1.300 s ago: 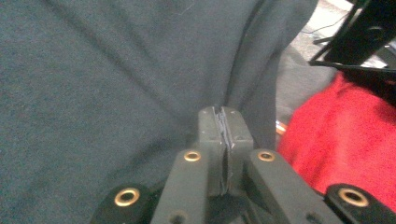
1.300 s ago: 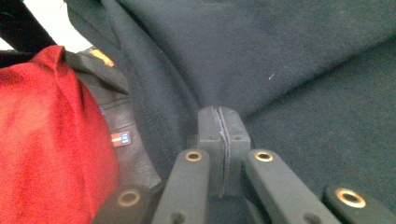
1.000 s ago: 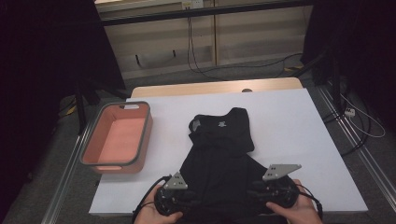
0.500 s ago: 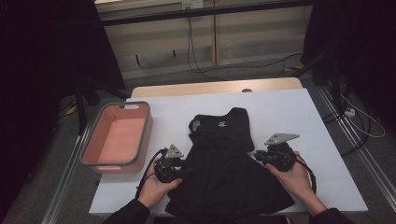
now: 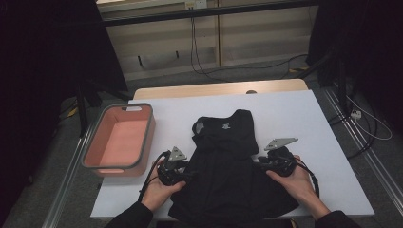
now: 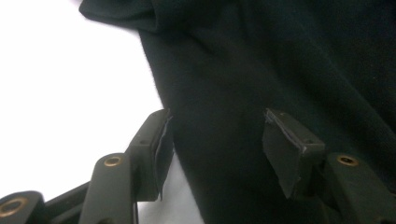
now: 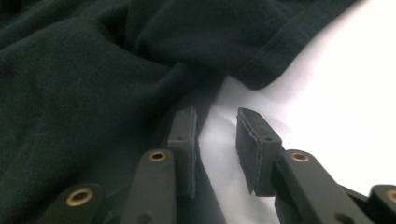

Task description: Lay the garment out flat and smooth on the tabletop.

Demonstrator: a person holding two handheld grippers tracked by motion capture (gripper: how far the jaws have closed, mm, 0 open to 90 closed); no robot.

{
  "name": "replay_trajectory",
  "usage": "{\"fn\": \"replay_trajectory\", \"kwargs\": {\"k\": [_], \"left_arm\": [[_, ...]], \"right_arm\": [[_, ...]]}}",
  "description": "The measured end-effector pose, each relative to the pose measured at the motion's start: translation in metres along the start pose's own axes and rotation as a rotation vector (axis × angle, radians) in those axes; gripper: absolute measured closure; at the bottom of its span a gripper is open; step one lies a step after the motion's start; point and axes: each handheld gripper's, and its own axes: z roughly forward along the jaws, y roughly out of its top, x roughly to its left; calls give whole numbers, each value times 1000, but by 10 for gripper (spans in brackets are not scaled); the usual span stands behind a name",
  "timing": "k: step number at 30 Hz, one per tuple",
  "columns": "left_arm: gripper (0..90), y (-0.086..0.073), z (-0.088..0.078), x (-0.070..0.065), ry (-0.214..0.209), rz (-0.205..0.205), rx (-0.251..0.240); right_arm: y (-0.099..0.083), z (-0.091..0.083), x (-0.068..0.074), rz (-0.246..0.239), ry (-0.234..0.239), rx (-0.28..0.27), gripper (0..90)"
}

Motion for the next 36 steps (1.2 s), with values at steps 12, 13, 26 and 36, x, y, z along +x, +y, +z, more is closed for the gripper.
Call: {"fn": "replay_trajectory", "kwargs": {"k": [12,13,26,36], "left_arm": [[422,1,1,1,1,2,-2],[421,1,2,1,2,-2,-3],[563,12,8,7,13,-33,10],[885,9,1,9,-15,-49,35]], "right_arm": [[6,9,5,38,78,-8,583],[7,11,5,36,79,-12,574],[17,22,23,-7,69,-4,859],[8,-5,5,12,-76,-53,879]]}}
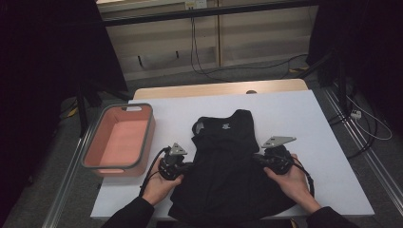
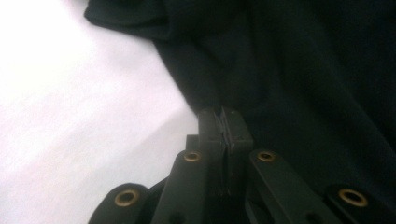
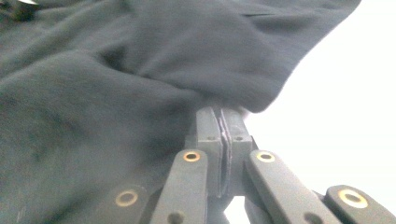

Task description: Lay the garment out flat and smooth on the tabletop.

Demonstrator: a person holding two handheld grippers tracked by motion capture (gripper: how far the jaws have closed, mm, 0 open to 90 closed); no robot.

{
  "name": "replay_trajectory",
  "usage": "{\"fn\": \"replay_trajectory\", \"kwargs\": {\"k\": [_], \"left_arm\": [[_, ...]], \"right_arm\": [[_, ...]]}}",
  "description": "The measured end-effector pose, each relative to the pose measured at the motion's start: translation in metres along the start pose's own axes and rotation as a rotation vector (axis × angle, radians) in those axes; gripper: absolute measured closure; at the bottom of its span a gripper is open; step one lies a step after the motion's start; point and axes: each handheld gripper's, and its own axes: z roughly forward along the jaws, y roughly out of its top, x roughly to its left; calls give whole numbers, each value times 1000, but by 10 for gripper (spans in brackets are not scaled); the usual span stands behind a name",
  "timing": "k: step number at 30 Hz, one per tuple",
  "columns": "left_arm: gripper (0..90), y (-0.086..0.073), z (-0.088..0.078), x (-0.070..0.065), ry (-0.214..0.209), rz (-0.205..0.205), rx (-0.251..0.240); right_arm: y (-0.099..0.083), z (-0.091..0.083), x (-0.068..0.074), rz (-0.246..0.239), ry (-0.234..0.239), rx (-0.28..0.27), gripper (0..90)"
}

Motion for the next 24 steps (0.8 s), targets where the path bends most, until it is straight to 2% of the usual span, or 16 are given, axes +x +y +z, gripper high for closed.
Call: {"fn": "replay_trajectory", "kwargs": {"k": [9,15,17,19,22,23,24], "left_arm": [[887,-2,-8,5,53,-23,-4],[887,-3,-15,8,81,-55,-14],[887,-3,-17,10,112,-72,-14],[887,-3,-19,13,106,-88,-23],[887,-3,-19,13,113,-92,-23],[887,-2,-18,13,112,-93,-23],[886,-2,-18,13,93,-98,-28]], "right_arm": [[-8,-23,-27,58,-88,-33,880],[-18,-40,-55,117,-168,-54,882],[-21,-44,-62,135,-194,-61,882],[-23,-48,-69,147,-223,-58,881],[-28,-49,-75,163,-247,-44,881],[-28,-49,-76,166,-246,-40,880],[-28,-48,-77,167,-233,-41,877]]}}
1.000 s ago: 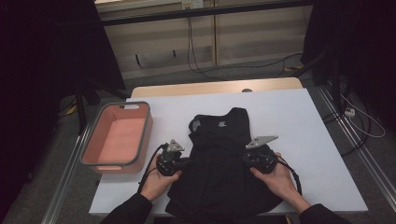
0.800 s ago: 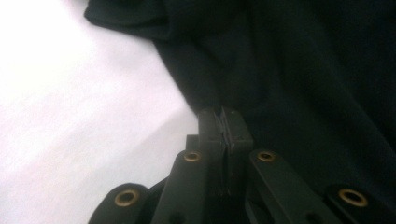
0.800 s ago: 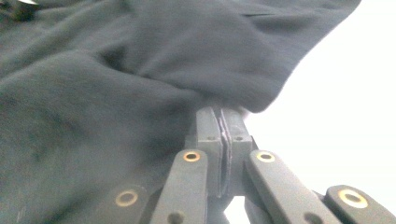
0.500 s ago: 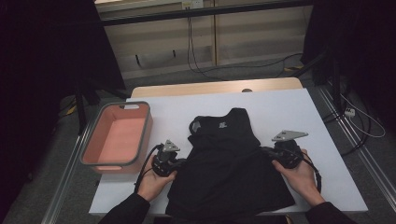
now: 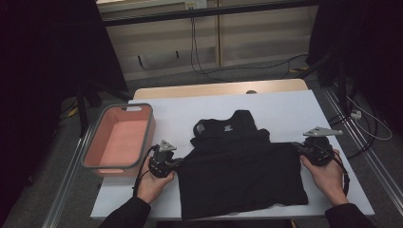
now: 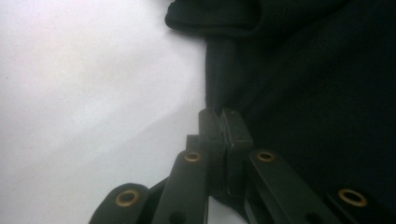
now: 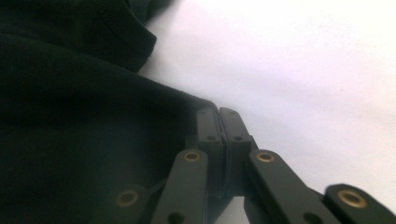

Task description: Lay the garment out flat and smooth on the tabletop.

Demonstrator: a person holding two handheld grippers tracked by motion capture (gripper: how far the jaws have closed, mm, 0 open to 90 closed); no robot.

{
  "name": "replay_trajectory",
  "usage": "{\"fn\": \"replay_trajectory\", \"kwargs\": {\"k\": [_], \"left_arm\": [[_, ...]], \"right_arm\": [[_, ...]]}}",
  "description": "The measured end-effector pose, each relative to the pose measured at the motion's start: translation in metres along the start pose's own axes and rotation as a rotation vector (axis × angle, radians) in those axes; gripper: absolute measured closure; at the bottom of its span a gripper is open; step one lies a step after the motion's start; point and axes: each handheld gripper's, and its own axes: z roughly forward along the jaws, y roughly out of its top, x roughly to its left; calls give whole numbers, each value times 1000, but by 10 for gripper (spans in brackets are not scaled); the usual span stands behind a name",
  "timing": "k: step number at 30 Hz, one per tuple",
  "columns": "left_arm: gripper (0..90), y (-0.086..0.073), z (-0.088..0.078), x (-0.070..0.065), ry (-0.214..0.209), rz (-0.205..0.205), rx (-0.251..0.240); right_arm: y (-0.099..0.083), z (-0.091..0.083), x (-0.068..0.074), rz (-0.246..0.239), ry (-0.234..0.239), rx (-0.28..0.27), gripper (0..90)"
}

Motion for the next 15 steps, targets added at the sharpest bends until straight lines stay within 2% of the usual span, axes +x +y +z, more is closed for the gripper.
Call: {"fn": "replay_trajectory", "kwargs": {"k": [2,4,6,8,10,12,15], "left_arm": [[881,-1,0,0,-40,1,-18],[862,-1,0,-1,-50,10,-22],[807,-2,1,-2,-58,15,-29],[702,-3,0,-4,-43,40,-33],[661,-4,-2,-5,-67,37,-48],[590,-6,-6,-7,-57,59,-64],[472,-10,-8,-10,-34,69,-78]], "right_arm": [[-1,2,2,-3,52,-1,865],[-2,3,6,-15,72,3,809],[-2,2,10,-16,92,-8,712],[-1,0,12,-18,103,-15,665],[-1,-2,14,-15,114,-33,617],[-1,-4,16,-9,121,-52,567],[0,-8,21,-15,137,-76,499]]}}
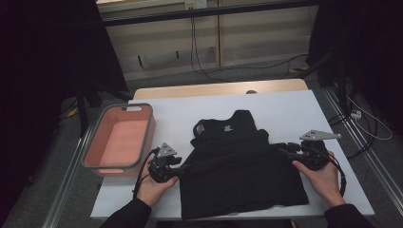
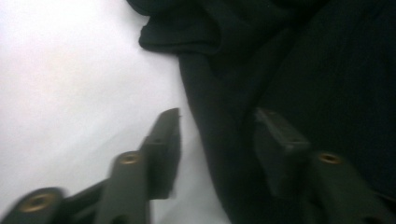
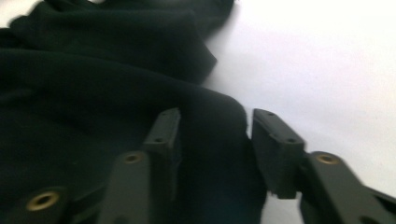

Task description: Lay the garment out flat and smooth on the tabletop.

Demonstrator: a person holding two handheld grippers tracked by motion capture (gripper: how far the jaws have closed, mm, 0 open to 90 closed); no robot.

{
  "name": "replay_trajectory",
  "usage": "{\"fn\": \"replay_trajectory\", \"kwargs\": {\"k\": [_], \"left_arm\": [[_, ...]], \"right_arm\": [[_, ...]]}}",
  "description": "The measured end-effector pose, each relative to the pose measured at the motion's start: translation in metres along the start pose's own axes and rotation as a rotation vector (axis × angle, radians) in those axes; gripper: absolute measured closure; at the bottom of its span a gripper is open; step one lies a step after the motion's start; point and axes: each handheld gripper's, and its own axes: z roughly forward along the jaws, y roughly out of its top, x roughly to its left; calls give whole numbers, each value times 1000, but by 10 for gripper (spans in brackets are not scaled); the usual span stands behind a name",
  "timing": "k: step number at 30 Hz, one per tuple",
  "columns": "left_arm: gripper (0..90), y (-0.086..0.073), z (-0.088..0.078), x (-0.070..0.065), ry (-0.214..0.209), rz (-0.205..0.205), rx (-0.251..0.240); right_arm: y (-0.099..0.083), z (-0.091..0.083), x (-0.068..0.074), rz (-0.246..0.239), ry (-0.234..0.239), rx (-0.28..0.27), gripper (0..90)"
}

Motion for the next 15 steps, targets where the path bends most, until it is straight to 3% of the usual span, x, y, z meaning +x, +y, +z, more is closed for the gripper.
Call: {"fn": "replay_trajectory", "kwargs": {"k": [3,6,9,12,14,15], "left_arm": [[363,-3,-5,-4,41,9,-17],[236,-5,-12,-6,55,7,-41],[185,-9,-17,-9,37,9,-60],[144,-11,-20,-12,-30,-20,-73],[128,-11,-21,-17,-28,1,-80],[125,-12,-20,-22,-20,40,-74]], "right_arm": [[0,-3,8,-12,16,-11,455],[0,-6,15,-25,26,-16,422],[-1,-10,22,-38,37,-29,409],[-3,-13,33,-60,64,-20,432],[-6,-14,44,-87,85,-1,449],[-7,-14,47,-96,96,5,455]]}}
